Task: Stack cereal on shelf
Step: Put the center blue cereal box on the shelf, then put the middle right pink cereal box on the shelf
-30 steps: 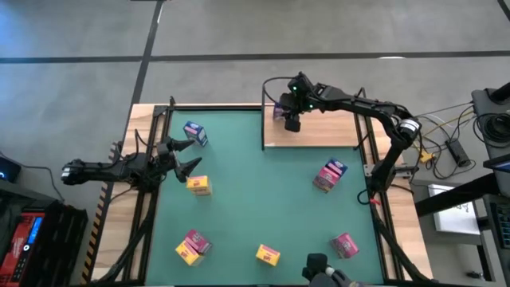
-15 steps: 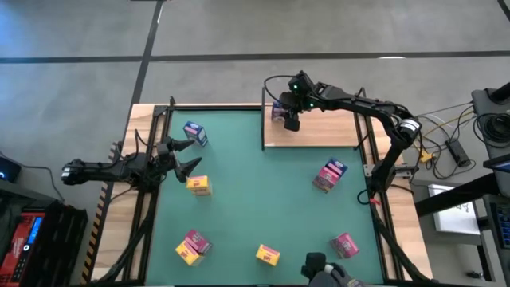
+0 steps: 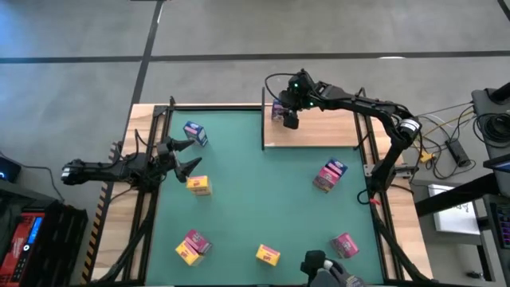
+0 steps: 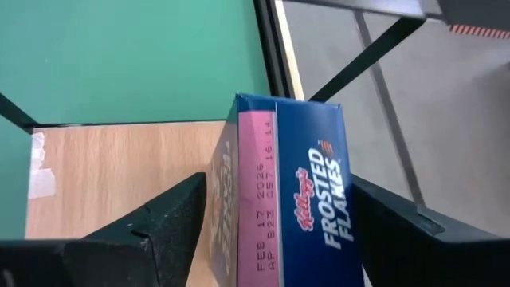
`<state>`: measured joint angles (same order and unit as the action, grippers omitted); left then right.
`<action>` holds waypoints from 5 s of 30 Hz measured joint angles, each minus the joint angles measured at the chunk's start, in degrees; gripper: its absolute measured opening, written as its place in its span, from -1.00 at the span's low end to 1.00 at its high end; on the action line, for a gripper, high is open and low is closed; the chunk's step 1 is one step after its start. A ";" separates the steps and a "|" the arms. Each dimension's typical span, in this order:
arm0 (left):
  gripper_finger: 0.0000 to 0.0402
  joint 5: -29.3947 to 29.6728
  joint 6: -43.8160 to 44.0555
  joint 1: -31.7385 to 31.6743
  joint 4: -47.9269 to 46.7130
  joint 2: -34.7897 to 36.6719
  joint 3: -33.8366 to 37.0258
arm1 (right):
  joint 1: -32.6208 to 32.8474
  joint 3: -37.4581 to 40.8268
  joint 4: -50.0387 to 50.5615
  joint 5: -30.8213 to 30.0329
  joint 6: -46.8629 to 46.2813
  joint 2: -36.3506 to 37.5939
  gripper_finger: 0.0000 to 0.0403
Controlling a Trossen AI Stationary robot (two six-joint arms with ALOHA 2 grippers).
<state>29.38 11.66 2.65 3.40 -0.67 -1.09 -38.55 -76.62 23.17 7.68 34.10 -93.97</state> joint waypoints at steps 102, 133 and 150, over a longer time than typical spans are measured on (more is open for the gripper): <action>0.99 0.01 -0.02 0.01 0.00 0.02 0.01 | 22.23 1.03 53.63 -13.68 -57.64 15.28 0.54; 0.99 0.01 0.00 -0.01 0.00 0.02 0.01 | 42.67 11.30 50.47 -12.57 -77.15 17.49 0.48; 0.99 0.01 -0.02 -0.01 0.00 0.00 0.01 | 42.67 21.71 41.58 -10.09 -77.25 20.83 0.37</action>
<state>29.38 11.64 2.63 3.40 -0.67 -1.09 4.12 -54.91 64.76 -2.42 -43.15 -73.14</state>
